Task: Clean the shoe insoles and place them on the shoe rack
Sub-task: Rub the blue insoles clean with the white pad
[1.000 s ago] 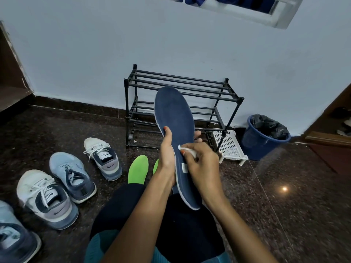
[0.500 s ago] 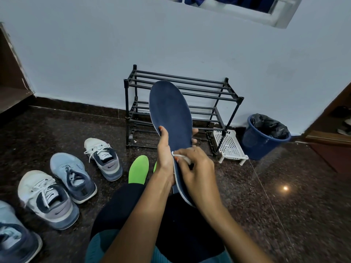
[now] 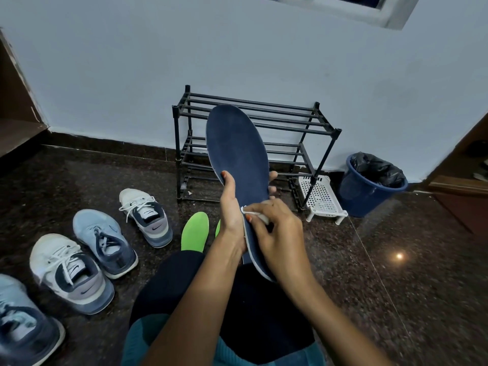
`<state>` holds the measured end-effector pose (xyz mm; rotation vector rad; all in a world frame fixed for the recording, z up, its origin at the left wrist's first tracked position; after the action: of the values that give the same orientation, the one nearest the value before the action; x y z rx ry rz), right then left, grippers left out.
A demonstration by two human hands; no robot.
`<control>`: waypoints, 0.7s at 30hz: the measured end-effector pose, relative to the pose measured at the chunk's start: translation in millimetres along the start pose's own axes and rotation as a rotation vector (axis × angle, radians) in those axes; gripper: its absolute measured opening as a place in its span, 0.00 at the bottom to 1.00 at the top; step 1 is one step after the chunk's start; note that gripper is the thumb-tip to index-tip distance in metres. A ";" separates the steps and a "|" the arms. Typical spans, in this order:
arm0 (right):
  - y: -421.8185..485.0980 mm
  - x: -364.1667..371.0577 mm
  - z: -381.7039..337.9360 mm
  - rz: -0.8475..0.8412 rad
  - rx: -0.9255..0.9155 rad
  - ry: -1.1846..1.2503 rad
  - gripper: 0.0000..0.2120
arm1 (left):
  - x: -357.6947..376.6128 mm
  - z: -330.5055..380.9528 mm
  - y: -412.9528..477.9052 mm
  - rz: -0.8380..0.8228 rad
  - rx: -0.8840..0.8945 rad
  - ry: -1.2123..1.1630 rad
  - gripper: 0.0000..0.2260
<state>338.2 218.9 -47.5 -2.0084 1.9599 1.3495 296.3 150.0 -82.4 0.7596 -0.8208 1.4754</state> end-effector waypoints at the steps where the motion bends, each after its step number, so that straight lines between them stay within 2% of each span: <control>1: -3.4 -0.8 -1.8 -0.002 -0.009 0.012 0.07 | 0.2 0.8 0.4 -0.002 -0.001 -0.017 0.32; 5: 4.3 -6.5 2.0 -0.008 -0.014 -0.033 0.06 | 2.9 -3.8 0.5 -0.031 -0.005 0.006 0.34; 10: 14.9 -7.6 4.6 0.050 -0.018 -0.097 0.06 | 6.3 -4.8 -4.2 -0.070 -0.008 0.022 0.31; 16: -7.3 -4.1 -1.8 0.007 -0.016 0.037 0.07 | 4.3 -0.7 -2.5 -0.032 0.003 -0.030 0.31; 21: 6.5 -8.2 6.2 0.014 -0.004 -0.021 0.05 | 5.6 -5.1 -2.0 -0.048 -0.012 -0.018 0.33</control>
<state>330.9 227.7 -43.2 -1.9782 1.9673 1.3731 298.0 157.4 -80.3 0.7798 -0.8186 1.4217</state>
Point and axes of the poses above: each hand's wrist, its own y-axis towards the middle knuckle, its own x-axis out of the palm, z = x × y, the point moved 6 cm from there along y, towards the middle knuckle, and after that the axes turned 4 degrees about -y, right-handed, at the moved point
